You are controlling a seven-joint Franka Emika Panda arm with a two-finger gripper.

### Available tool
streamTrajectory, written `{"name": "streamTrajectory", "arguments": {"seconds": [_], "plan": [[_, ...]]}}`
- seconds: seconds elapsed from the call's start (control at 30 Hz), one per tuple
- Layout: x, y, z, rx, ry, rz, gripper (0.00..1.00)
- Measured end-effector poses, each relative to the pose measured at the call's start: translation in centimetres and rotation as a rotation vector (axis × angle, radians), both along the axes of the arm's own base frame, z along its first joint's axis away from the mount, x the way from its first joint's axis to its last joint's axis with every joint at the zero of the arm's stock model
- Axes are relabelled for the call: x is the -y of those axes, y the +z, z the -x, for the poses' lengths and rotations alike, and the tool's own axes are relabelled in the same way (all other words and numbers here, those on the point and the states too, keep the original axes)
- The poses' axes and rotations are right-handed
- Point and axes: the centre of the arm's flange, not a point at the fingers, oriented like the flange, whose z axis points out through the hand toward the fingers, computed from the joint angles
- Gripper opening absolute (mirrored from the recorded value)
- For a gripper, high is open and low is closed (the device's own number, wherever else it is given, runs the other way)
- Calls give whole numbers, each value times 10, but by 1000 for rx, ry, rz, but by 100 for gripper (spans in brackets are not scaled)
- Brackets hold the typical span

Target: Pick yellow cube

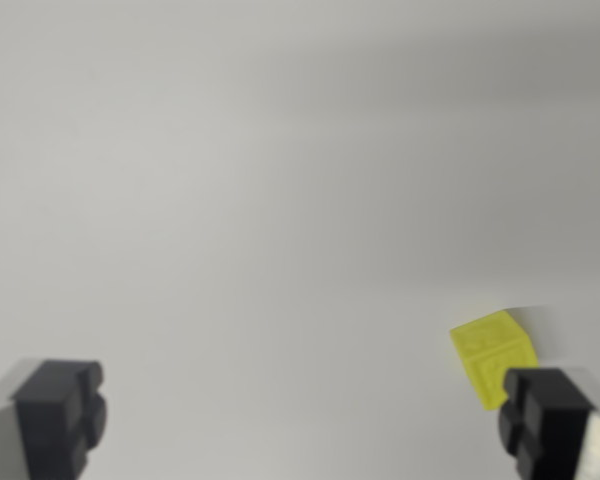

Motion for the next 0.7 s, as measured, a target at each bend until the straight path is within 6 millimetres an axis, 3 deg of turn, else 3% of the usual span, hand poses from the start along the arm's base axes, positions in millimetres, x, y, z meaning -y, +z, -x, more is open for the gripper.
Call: {"name": "streamTrajectory", "arguments": {"seconds": [0.27,0.7], "plan": [[3,-4,4,-1,14,0,100],[20,-37,24,-2,59,-1,100]]}}
